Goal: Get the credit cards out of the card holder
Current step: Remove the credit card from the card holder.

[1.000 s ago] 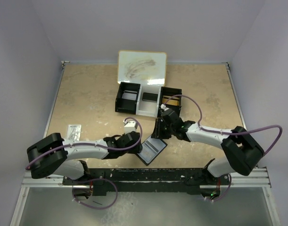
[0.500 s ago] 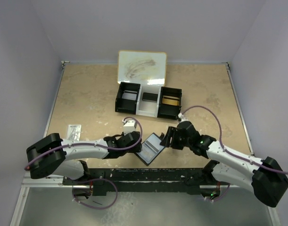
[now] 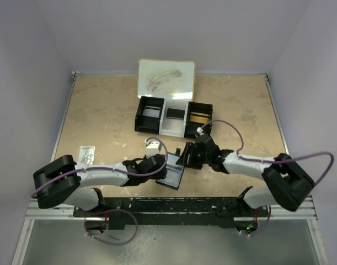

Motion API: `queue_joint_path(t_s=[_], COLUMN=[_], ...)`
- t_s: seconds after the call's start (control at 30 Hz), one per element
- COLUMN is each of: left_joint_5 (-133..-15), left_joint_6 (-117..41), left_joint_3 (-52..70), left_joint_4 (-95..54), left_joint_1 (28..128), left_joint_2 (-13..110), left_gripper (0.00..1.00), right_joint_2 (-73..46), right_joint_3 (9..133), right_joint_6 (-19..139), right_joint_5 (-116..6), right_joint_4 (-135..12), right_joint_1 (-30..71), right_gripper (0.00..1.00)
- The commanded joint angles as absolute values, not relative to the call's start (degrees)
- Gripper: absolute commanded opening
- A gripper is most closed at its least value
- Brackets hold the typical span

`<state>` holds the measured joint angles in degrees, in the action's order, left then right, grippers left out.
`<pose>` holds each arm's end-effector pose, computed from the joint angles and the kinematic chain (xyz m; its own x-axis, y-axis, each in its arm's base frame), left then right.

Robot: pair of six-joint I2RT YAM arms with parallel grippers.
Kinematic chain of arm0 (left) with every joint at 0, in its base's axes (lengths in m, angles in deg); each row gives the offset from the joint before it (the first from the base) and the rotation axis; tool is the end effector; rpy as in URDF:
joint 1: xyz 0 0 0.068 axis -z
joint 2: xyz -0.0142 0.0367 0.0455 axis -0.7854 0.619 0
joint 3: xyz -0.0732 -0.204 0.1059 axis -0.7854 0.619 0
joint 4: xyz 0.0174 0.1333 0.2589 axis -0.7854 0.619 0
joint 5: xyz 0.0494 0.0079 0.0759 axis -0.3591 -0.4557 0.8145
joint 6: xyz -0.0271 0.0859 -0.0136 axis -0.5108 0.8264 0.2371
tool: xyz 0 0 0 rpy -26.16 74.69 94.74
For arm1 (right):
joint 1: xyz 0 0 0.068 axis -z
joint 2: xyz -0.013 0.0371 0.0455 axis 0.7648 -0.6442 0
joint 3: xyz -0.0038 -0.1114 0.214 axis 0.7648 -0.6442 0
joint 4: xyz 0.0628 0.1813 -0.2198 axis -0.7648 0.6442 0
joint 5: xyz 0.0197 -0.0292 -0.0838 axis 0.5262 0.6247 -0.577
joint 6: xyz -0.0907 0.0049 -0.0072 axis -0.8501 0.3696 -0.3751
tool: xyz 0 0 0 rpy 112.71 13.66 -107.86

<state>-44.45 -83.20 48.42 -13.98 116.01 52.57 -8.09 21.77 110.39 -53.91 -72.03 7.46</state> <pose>0.1592 -0.2614 0.0609 -0.8059 -0.1274 -0.5783 0.1168 0.9232 -0.3661 0.2195 0.2174 0.0680 -0.8878 0.3133 -0.3372 -0.0142 0.7136 0.7004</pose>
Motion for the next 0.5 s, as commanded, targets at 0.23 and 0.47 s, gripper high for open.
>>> queue_joint_path(t_s=[0.23,0.47], left_joint_5=[-48.35,-35.1], left_joint_6=[-89.14,-89.82], left_joint_3=[52.69,48.48], left_joint_4=[-22.47,-9.53], left_joint_1=[122.65,125.23], left_joint_2=[48.29,44.36], left_gripper=[0.38,0.38], right_joint_2=[-20.32,-8.52], right_joint_3=[37.3,33.51], right_joint_6=[97.19,100.23], right_joint_5=[-49.98,-59.58], right_joint_4=[-70.25,-64.64], right_joint_1=[7.4,7.44], right_gripper=[0.55,0.56])
